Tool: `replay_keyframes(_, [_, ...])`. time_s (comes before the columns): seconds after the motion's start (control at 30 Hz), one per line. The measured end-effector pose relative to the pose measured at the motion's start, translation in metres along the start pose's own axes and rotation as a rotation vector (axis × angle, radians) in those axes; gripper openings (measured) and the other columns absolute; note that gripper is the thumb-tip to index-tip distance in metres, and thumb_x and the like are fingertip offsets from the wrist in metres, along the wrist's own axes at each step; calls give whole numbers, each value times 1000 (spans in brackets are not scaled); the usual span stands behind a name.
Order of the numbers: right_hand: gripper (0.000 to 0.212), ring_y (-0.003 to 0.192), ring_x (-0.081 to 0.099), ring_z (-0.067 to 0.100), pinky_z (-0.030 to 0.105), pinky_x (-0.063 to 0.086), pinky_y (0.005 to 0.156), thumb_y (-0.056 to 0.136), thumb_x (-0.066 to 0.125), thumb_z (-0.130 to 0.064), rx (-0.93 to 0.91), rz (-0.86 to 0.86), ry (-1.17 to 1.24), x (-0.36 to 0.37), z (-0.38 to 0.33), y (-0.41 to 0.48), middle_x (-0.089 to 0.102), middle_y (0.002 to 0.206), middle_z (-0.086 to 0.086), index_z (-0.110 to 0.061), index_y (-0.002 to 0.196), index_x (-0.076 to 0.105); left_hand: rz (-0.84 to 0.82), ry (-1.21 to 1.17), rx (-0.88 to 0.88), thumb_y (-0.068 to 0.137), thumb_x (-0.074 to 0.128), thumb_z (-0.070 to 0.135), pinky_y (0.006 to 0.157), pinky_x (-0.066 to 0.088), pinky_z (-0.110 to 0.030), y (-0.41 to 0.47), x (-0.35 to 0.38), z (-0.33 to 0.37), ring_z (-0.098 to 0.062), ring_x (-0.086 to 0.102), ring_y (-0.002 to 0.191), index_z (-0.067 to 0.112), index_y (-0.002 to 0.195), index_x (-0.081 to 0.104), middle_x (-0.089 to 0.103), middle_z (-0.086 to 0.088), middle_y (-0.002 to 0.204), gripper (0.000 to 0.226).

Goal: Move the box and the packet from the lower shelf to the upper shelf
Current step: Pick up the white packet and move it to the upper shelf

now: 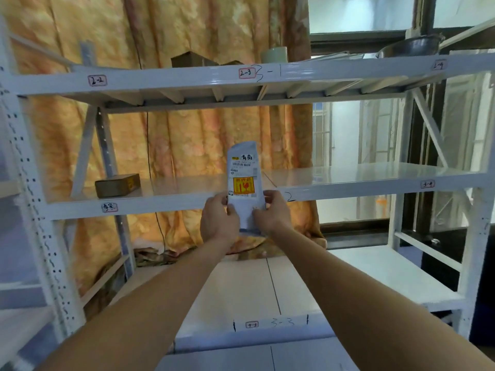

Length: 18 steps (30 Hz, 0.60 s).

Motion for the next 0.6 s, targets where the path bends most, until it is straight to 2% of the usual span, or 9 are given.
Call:
replay_keyframes(0.1, [44, 99, 60, 23, 45, 55, 88, 92, 59, -16, -50, -22, 25, 16, -25, 26, 60, 116, 1, -15, 135, 45, 4, -90, -7, 99, 51, 15, 87, 54, -47, 38, -9, 3, -32, 63, 102, 15, 127, 59, 65, -7, 118, 30])
replay_keyframes(0.23, [44, 108, 64, 30, 53, 54, 92, 93, 56, -17, -80, 3, 53, 52, -41, 65, 63, 128, 9, -14, 135, 44, -42, -167, -17, 93, 53, 25, 77, 54, -44, 92, -8, -6, -28, 63, 94, 20, 123, 55, 64, -2, 112, 30])
replay_keyframes(0.4, [42, 108, 64, 35, 51, 53, 91, 93, 48, -19, -117, 74, -79, 93, -43, 121, 66, 124, 13, -16, 135, 45, -162, -150, 30, 88, 54, 21, 85, 55, -45, 153, 13, -38, -33, 65, 103, 20, 125, 61, 65, -5, 124, 37])
replay_keyframes(0.47, [39, 112, 62, 37, 46, 51, 93, 95, 45, -20, -159, 109, -209, 102, -43, 143, 67, 125, 14, -17, 134, 49, -207, -113, 50, 88, 55, 22, 89, 53, -47, 176, 25, -51, -35, 66, 103, 21, 121, 65, 68, -8, 123, 35])
replay_keyframes(0.53, [37, 112, 62, 37, 44, 50, 92, 96, 44, -20, -181, 112, -326, 111, -40, 164, 68, 124, 14, -20, 131, 55, -228, -26, 54, 89, 55, 28, 99, 44, -45, 195, 38, -63, -32, 63, 109, 24, 119, 68, 70, -4, 121, 33])
replay_keyframes(0.6, [34, 113, 62, 35, 43, 48, 95, 97, 43, -21, -167, 89, -471, 116, -30, 182, 69, 124, 11, -22, 125, 62, -230, 209, 126, 90, 52, 36, 99, 32, -42, 209, 50, -73, -29, 57, 114, 27, 113, 70, 72, 0, 112, 31])
Point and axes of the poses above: each hand's wrist, its own y-axis towards the middle knuckle, its own x-axis out of the palm, z = x × y, the point moved 2 cm from there along y, towards the middle knuckle
